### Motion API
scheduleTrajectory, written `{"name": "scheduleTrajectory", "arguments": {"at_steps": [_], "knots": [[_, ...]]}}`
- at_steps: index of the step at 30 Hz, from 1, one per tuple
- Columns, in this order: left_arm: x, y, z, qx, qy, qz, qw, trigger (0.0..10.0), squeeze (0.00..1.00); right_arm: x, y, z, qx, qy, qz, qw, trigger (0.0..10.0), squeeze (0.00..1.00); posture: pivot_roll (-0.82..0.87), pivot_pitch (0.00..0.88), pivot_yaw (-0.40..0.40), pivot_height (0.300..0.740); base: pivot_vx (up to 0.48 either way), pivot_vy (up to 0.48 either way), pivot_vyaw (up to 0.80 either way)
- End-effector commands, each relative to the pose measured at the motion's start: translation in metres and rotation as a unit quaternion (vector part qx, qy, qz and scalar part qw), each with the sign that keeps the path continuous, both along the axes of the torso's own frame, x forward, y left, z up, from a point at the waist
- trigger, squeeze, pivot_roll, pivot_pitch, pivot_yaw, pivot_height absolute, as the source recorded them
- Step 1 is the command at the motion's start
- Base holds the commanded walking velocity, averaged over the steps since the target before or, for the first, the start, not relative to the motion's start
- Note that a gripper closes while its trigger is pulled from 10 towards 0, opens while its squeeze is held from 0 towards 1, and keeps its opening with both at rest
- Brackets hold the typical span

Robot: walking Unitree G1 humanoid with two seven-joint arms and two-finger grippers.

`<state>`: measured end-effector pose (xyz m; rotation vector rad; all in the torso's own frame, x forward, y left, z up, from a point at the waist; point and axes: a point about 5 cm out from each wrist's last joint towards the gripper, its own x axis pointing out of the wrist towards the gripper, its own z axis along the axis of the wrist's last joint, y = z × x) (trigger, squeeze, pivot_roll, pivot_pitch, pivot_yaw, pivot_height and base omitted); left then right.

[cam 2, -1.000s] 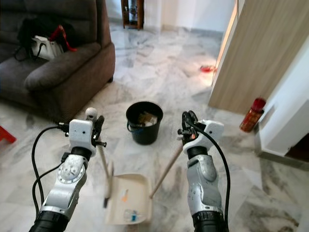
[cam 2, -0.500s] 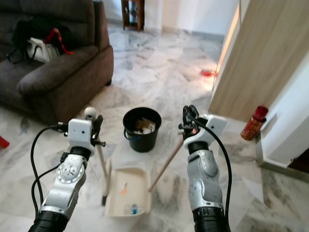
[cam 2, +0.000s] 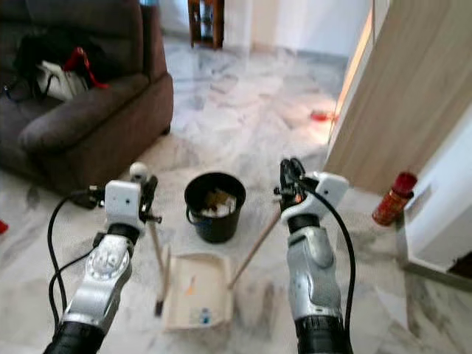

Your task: Sweep floor

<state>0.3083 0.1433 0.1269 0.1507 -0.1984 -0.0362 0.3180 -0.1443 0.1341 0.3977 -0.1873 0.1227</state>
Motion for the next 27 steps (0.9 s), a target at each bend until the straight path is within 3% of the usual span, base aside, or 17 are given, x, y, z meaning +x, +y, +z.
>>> {"name": "scheduleTrajectory", "arguments": {"at_steps": [1,10,17,27], "knots": [[0.003,0.002,0.013,0.003,-0.028,0.002,1.0,10.0,0.0,0.003,0.011,0.02,0.028,-0.042,0.014,0.999,10.0,0.0,0.07,0.0,-0.018,0.74,0.352,0.0,0.0],[0.002,0.001,0.012,0.002,-0.03,0.001,1.0,10.0,0.0,0.003,0.008,0.02,0.026,-0.041,0.014,0.999,10.0,0.0,0.07,0.0,-0.018,0.74,0.326,0.0,0.0],[0.001,-0.001,0.011,0.001,-0.034,-0.007,0.999,10.0,0.0,0.006,0.006,0.029,0.023,-0.058,0.005,0.998,10.0,0.0,0.07,0.0,-0.018,0.74,0.0,0.0,0.0],[0.0,-0.002,0.012,0.006,-0.04,-0.012,0.999,10.0,0.0,0.013,-0.012,0.058,0.019,-0.104,-0.041,0.994,10.0,0.0,0.07,0.0,-0.023,0.74,0.0,0.0,0.0]]}}
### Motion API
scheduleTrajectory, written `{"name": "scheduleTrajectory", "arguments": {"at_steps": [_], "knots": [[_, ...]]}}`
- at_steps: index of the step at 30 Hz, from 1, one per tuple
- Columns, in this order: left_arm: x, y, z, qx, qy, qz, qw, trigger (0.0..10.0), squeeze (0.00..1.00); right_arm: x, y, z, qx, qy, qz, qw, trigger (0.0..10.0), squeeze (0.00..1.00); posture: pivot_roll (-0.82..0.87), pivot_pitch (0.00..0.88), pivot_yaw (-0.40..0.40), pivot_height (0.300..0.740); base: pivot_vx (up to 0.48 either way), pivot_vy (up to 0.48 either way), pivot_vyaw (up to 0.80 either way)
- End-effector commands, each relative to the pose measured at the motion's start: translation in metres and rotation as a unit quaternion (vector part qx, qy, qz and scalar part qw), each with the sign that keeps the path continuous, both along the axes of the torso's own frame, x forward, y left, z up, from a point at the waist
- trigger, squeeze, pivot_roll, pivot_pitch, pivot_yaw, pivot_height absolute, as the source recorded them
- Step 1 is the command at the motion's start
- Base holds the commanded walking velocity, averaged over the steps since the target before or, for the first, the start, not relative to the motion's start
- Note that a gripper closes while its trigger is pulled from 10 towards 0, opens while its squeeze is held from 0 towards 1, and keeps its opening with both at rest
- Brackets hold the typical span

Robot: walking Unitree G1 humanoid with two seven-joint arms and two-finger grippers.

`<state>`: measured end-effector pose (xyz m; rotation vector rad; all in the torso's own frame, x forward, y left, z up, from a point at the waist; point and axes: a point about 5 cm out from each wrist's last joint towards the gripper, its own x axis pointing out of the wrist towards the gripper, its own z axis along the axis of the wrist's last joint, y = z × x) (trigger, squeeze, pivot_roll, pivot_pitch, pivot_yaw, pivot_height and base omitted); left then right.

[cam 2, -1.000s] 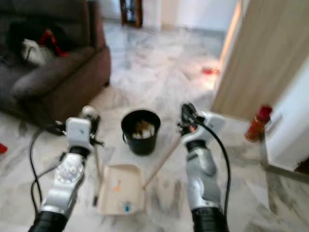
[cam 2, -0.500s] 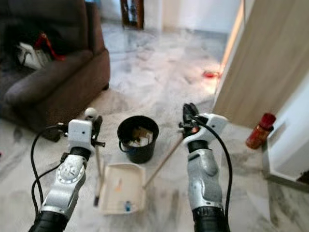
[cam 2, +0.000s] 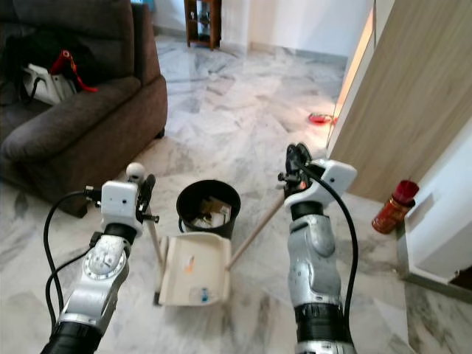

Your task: Sweep floor

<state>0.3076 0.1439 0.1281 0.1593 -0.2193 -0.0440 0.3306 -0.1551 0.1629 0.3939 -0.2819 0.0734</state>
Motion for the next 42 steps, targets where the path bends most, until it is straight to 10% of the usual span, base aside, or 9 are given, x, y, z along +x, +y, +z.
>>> {"name": "scheduleTrajectory", "arguments": {"at_steps": [1,20,42], "knots": [[0.001,-0.003,0.011,0.002,-0.03,-0.008,1.0,10.0,0.0,0.001,-0.002,0.032,0.014,-0.068,-0.009,0.998,10.0,0.0,0.07,0.0,-0.023,0.74,0.0,0.0,0.0],[0.002,-0.002,0.011,0.005,-0.03,-0.002,1.0,10.0,0.0,0.005,-0.016,0.085,0.023,-0.146,-0.036,0.988,10.0,0.0,0.07,0.0,-0.023,0.74,0.0,0.0,0.0],[-0.003,0.003,0.004,0.008,-0.02,0.008,1.0,10.0,0.0,0.005,-0.013,0.094,0.032,-0.156,-0.031,0.987,10.0,0.0,0.08,0.0,-0.028,0.74,0.254,0.0,0.0]]}}
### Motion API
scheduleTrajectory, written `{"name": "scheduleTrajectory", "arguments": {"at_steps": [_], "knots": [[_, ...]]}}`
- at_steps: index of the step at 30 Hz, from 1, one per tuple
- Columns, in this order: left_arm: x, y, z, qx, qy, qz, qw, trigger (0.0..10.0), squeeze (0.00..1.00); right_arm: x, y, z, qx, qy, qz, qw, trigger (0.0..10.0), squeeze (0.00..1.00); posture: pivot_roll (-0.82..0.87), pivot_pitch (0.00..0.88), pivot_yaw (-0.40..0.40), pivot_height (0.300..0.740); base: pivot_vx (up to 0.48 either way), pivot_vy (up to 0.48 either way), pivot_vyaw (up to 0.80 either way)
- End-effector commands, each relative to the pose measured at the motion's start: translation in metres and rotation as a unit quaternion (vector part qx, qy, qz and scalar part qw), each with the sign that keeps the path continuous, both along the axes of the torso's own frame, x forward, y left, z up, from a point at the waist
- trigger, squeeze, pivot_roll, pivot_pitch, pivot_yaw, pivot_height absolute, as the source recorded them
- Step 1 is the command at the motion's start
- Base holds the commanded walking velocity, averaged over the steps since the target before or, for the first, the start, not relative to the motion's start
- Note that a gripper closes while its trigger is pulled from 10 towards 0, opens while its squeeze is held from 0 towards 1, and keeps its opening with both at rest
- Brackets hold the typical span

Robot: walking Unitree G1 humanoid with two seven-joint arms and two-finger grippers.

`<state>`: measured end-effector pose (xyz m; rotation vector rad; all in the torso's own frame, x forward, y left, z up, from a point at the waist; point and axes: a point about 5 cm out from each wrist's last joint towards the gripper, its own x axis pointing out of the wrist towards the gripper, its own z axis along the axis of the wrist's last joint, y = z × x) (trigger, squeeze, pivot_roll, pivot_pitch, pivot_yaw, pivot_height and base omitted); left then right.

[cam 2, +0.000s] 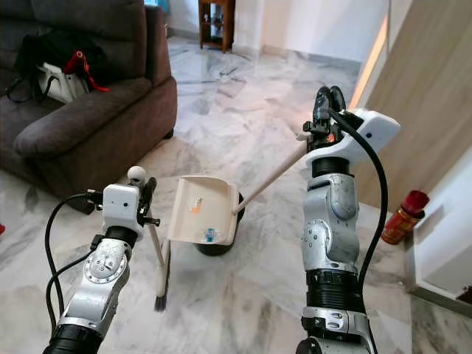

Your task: Sweep floor

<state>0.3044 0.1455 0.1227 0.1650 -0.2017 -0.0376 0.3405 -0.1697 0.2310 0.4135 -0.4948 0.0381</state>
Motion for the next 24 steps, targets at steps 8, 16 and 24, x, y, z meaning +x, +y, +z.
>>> {"name": "scheduleTrajectory", "arguments": {"at_steps": [8,16,24], "knots": [[0.0004,-0.0011,0.0109,0.004,-0.03,0.001,1.0,10.0,0.0,-0.005,0.0011,0.0253,0.01,-0.055,0.006,0.998,10.0,0.0,0.08,0.0,-0.031,0.74,0.296,0.0,0.0],[0.0006,-0.0012,0.012,0.002,-0.033,0.001,0.999,10.0,0.0,-0.005,0.002,0.0251,0.014,-0.054,0.009,0.998,10.0,0.0,0.08,0.0,-0.032,0.74,0.306,0.0,0.0],[0.0013,-0.0003,0.0142,0.002,-0.036,0.003,0.999,10.0,0.0,-0.0049,0.0032,0.0251,0.015,-0.053,0.012,0.998,10.0,0.0,0.08,0.0,-0.032,0.74,0.316,0.0,0.0]]}}
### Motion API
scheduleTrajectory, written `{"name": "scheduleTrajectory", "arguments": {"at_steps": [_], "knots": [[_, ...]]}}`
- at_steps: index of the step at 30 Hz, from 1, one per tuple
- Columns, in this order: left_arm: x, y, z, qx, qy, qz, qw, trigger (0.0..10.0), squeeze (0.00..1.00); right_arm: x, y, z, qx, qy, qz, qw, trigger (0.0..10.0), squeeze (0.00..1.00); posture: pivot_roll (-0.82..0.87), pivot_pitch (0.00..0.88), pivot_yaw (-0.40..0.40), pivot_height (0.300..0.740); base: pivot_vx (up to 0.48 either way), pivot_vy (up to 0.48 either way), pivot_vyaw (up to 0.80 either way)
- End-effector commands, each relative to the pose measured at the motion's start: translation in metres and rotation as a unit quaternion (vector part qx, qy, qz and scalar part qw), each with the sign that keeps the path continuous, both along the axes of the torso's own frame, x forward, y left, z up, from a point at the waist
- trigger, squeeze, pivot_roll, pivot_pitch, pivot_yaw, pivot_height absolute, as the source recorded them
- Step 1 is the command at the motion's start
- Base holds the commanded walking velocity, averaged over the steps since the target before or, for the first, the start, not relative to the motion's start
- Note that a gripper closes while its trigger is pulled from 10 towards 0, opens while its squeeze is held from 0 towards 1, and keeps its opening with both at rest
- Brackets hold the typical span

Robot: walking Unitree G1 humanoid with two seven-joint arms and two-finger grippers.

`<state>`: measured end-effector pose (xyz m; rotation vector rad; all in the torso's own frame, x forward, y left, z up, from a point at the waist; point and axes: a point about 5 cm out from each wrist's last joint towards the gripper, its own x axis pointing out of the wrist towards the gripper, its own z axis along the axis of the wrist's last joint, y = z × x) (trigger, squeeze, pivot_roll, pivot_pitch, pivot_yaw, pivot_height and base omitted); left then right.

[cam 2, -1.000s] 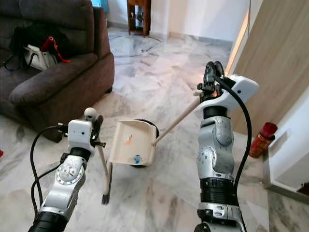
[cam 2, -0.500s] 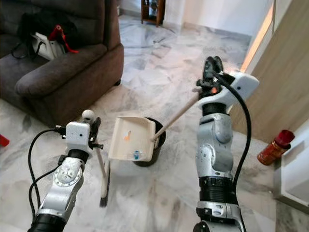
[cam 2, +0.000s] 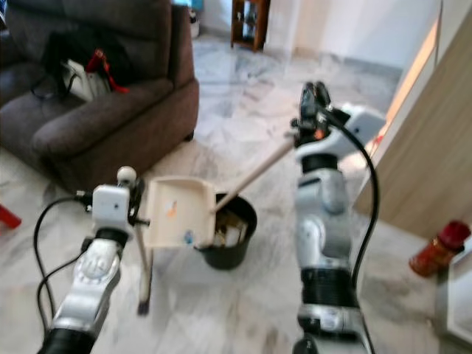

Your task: Sweep floor

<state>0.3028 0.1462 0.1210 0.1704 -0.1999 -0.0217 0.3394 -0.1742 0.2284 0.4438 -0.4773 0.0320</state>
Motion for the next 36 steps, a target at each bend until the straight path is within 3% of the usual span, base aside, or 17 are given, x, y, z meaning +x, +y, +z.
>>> {"name": "scheduleTrajectory", "arguments": {"at_steps": [1,31,36], "knots": [[0.0028,-0.0009,0.0159,0.0,-0.037,-0.005,0.999,10.0,0.0,-0.0039,0.0077,0.0277,0.001,-0.061,0.009,0.998,10.0,0.0,0.08,0.0,-0.032,0.74,0.319,0.0,0.0],[0.0025,0.0003,0.0181,0.002,-0.041,-0.007,0.999,10.0,0.0,-0.0043,0.0084,0.0288,0.007,-0.062,0.005,0.998,10.0,0.0,0.08,0.0,-0.027,0.74,0.32,0.0,0.0],[0.0018,-0.0002,0.0191,-0.001,-0.047,-0.009,0.999,10.0,0.0,-0.0051,0.009,0.0288,0.005,-0.062,0.005,0.998,10.0,0.0,0.08,0.0,-0.028,0.74,0.056,0.0,0.0]]}}
